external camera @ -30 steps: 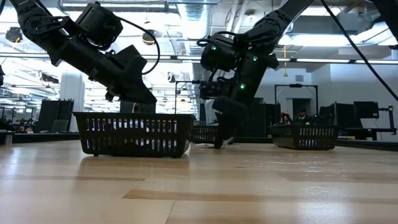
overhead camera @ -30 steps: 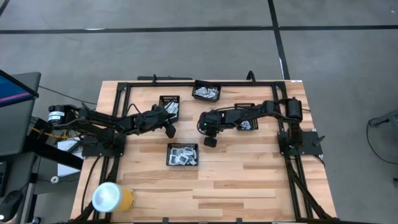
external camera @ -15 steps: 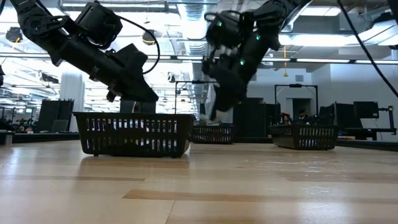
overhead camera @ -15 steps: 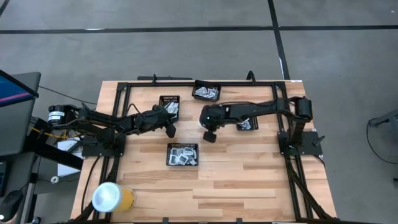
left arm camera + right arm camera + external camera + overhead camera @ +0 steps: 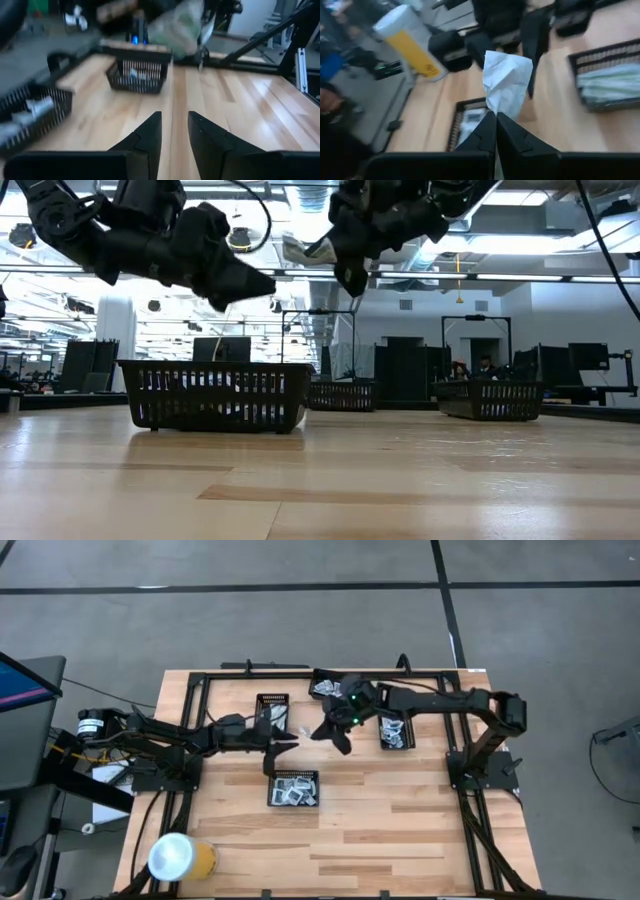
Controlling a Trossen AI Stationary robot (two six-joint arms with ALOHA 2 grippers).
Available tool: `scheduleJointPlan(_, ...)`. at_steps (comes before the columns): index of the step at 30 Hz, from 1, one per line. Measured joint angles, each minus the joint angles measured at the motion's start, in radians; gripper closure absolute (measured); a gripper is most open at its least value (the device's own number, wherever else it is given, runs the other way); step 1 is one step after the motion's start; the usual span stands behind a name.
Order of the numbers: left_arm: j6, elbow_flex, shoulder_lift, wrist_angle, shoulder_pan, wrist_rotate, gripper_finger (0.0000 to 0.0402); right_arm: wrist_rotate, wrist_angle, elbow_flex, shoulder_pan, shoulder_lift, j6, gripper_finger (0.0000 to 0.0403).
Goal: Pick & Place First Aid Supplies
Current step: Put the green bandage into the left black bin
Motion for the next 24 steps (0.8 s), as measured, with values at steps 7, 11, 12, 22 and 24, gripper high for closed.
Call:
scheduleJointPlan(7,0.15,0.0,0.0,0.078,0.0,0.002,0.0304,-0.108,-0.046,-0.003,-0.004,0.017,0.02,0.0402)
scheduleJointPlan(11,0.151,0.0,0.0,0.077,0.0,0.003,0.0288,-0.113,-0.021,0.001,0.013,0.038,0.023,0.0402)
scheduleJointPlan(12,0.152,0.0,0.0,0.078,0.0,0.003,0.0282,-0.113,-0.035,-0.003,0.014,0.04,0.026,0.0402)
scheduleJointPlan(22,0.213,0.001,0.0,0.113,-0.019,0.003,0.0247,-0.117,-0.009,-0.001,0.027,0.06,0.03,0.0402)
scheduleJointPlan(24,0.213,0.001,0.0,0.115,-0.025,0.003,0.0248,-0.118,0.001,-0.001,0.028,0.06,0.03,0.0402)
